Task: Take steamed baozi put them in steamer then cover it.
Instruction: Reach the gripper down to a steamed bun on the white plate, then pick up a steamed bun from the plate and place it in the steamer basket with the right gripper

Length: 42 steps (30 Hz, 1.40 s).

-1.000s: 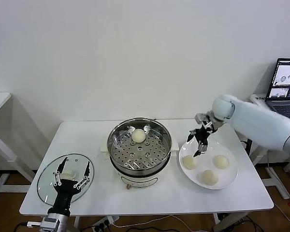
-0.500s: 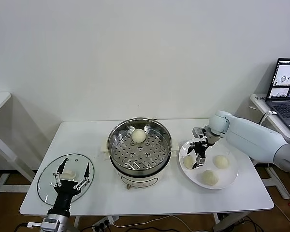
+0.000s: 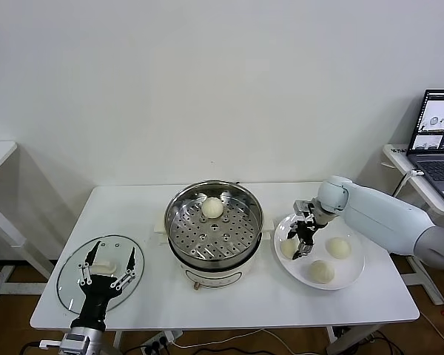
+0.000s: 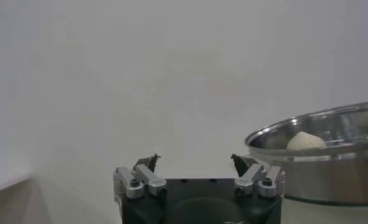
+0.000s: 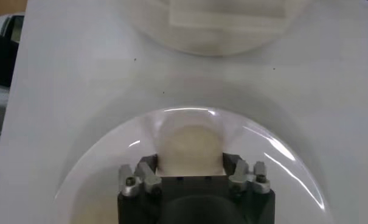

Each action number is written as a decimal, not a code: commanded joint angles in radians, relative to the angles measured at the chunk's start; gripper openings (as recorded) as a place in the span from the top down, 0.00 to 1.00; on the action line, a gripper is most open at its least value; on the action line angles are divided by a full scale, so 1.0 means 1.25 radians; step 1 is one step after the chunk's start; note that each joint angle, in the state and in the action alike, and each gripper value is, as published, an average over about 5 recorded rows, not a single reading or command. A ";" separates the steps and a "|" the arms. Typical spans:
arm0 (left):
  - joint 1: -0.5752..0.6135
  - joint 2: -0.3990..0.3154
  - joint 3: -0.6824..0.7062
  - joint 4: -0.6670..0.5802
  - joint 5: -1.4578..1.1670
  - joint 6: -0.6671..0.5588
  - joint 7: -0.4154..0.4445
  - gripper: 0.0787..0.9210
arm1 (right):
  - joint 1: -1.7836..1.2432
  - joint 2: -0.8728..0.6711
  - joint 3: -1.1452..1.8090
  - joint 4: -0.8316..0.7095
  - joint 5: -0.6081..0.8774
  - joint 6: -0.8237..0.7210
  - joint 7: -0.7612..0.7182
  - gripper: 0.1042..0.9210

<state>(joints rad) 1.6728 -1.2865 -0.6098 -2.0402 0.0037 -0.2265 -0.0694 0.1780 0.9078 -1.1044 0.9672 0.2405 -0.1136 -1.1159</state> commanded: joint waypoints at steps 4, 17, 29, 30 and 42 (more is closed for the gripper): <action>-0.002 0.003 0.002 -0.001 0.000 0.001 -0.001 0.12 | 0.133 -0.011 -0.008 0.026 -0.018 0.009 -0.078 0.35; -0.011 0.002 0.010 -0.003 0.000 0.002 -0.003 0.12 | 0.504 0.156 -0.182 0.102 0.173 -0.005 -0.195 0.36; -0.019 0.000 0.016 0.006 0.001 -0.007 -0.007 0.12 | 0.485 0.384 -0.267 0.110 0.298 -0.081 -0.103 0.36; -0.019 0.000 0.015 0.007 0.001 -0.008 -0.007 0.12 | 0.476 0.397 -0.270 0.105 0.301 -0.085 -0.094 0.37; -0.017 0.003 0.004 0.006 0.000 -0.011 -0.015 0.12 | 0.368 0.496 -0.296 0.060 0.305 -0.129 -0.004 0.37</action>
<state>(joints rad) 1.6513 -1.2834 -0.6029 -2.0321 0.0038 -0.2391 -0.0880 0.6762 1.4367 -1.4492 1.0530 0.5889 -0.2492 -1.1753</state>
